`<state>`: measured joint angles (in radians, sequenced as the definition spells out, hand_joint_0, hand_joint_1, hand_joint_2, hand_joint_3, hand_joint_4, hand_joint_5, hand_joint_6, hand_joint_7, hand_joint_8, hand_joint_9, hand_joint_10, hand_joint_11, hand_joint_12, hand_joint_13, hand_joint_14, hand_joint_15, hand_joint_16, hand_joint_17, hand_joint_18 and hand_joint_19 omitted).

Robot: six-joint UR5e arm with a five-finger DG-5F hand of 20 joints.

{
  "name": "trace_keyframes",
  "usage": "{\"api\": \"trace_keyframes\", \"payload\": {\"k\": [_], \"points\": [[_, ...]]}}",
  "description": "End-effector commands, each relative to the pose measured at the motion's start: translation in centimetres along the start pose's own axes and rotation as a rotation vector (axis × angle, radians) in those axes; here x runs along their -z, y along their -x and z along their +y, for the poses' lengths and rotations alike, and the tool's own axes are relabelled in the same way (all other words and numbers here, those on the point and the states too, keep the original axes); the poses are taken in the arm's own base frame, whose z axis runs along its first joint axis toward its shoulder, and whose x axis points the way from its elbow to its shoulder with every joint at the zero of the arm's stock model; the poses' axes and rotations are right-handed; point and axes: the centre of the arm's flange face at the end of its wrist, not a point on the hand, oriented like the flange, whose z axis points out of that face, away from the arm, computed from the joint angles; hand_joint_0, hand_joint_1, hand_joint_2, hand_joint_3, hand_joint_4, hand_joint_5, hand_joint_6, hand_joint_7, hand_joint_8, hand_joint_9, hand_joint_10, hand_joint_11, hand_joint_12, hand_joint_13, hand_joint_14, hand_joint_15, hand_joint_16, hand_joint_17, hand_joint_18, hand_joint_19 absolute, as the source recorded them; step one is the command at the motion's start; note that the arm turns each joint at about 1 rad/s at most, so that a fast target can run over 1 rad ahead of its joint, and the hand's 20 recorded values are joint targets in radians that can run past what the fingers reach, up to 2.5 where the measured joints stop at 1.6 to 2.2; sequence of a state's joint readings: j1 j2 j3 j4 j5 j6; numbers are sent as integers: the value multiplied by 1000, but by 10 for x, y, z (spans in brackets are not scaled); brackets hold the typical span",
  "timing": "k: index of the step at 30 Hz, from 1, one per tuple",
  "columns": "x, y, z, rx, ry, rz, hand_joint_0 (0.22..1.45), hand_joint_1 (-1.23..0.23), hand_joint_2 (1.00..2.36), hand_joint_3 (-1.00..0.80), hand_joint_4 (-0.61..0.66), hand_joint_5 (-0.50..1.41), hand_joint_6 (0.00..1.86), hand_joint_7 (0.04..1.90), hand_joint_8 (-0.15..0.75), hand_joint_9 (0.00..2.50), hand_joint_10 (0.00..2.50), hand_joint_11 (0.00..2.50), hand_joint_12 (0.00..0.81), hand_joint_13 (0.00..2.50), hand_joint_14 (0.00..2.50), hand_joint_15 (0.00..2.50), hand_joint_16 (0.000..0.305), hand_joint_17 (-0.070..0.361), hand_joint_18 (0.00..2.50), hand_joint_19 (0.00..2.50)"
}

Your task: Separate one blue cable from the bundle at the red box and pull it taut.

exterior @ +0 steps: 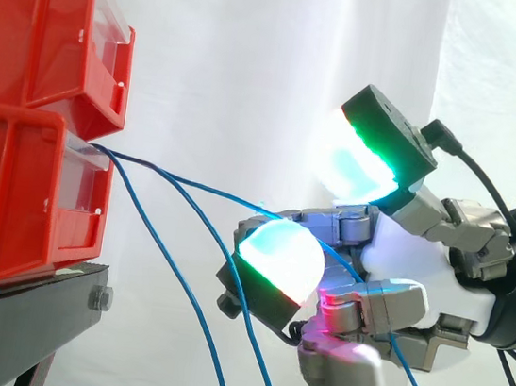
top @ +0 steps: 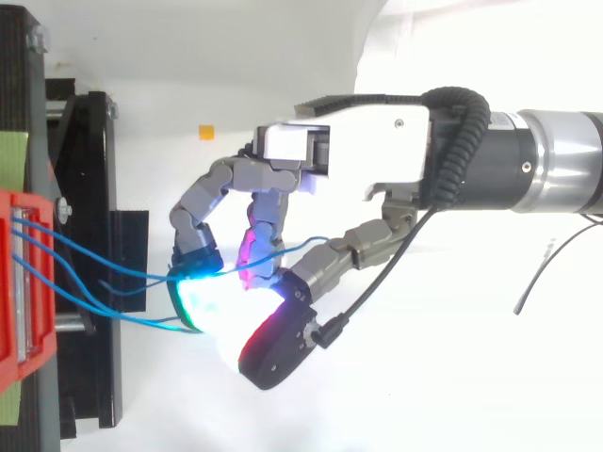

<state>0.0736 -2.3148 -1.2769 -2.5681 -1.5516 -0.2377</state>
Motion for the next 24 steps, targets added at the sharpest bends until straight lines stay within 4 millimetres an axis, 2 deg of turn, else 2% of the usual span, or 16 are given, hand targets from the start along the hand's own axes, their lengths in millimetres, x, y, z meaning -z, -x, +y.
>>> {"api": "trace_keyframes", "payload": {"k": [1,4,5,6,7,8,9,11,12,14,17,21,24], "points": [[-1,0,1,-5,1,2,433,-564,1000,-500,196,-157,915,973,398,1243,803,1554,474,1424,16,1316,65,146,1260,770],[-1,0,1,-3,3,2,435,-566,1000,-500,216,-175,924,920,407,1030,1542,1373,460,1477,55,1585,66,148,1280,851],[-1,0,1,-3,3,2,435,-567,1000,-500,222,-180,925,906,411,945,1742,1304,457,1396,378,1506,67,151,1293,905],[-1,0,1,-2,2,0,436,-568,1000,-500,224,-181,925,899,416,923,1776,1296,459,1374,457,1506,67,151,1293,926],[-1,0,1,-1,1,1,439,-571,1000,-500,231,-185,926,895,418,861,1903,1251,461,1298,781,1425,68,153,1313,985],[-1,0,0,-1,-1,-1,440,-574,1000,-500,231,-187,926,895,421,829,1967,1244,457,1192,1282,1249,67,151,1324,1052],[-1,0,1,-1,1,-1,442,-576,1000,-500,236,-188,927,891,419,816,1998,1247,460,1170,1370,1238,67,151,1342,1093],[-1,0,0,0,-1,-2,447,-578,1000,-500,232,-188,927,881,421,769,2128,1226,462,1065,1912,1108,66,149,1382,1187],[-1,1,1,0,0,-2,447,-577,1000,-500,235,-188,926,884,426,761,2156,1240,458,1043,1979,1121,65,147,1407,1245],[-1,2,1,2,0,-4,454,-574,1000,-500,240,-189,925,879,432,698,2388,1251,465,934,2465,1074,63,142,1477,1417],[0,1,0,0,-2,-4,461,-573,1000,-500,238,-191,923,882,426,629,2500,1340,468,857,2500,1129,60,136,1510,1536],[1,5,-1,2,-4,-9,466,-565,1000,-500,237,-194,923,871,431,522,2500,1404,470,824,2500,1152,59,133,1465,1423],[4,15,-4,1,-20,-23,468,-558,1000,-500,233,-197,923,866,429,431,2500,1426,459,822,2500,1177,58,130,1439,1307]]}}
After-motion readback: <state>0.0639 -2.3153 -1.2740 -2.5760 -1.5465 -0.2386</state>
